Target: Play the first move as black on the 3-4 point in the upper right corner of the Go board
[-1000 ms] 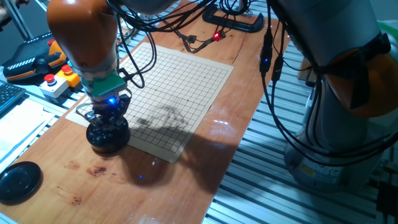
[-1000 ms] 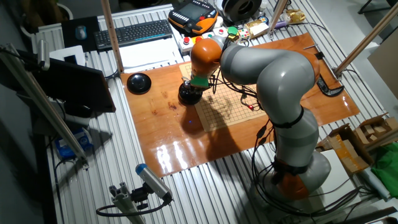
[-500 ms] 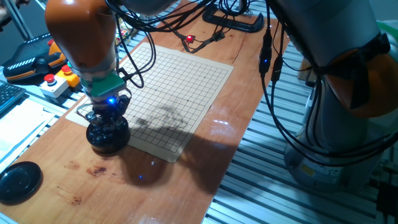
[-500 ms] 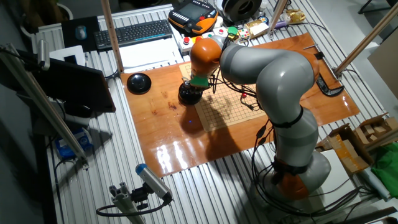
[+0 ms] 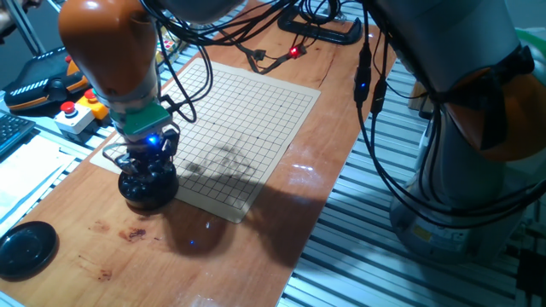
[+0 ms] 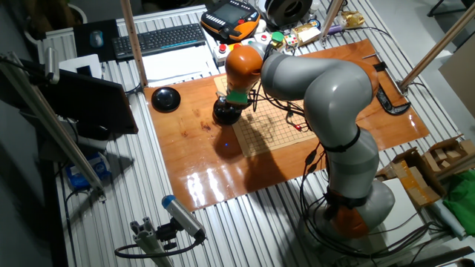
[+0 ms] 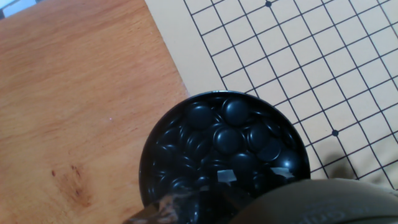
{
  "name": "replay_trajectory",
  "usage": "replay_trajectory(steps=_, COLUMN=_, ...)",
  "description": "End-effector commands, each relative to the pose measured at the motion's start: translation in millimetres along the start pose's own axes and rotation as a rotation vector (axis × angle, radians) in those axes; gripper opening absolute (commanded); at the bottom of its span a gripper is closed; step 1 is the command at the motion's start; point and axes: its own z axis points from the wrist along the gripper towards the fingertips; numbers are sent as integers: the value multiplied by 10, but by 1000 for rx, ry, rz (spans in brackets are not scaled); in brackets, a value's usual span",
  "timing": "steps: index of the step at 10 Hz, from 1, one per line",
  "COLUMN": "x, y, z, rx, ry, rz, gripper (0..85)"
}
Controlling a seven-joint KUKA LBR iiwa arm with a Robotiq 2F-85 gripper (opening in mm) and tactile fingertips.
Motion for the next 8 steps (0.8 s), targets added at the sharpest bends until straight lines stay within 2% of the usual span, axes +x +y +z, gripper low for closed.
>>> replay_trajectory(steps=1, x=6, y=3, z=5, rx=0, ry=0, rz=0, gripper=343)
replay_trajectory(steps=8, x=51, y=27, z=64, rx=-3, ry=-3, rz=-1, gripper=313)
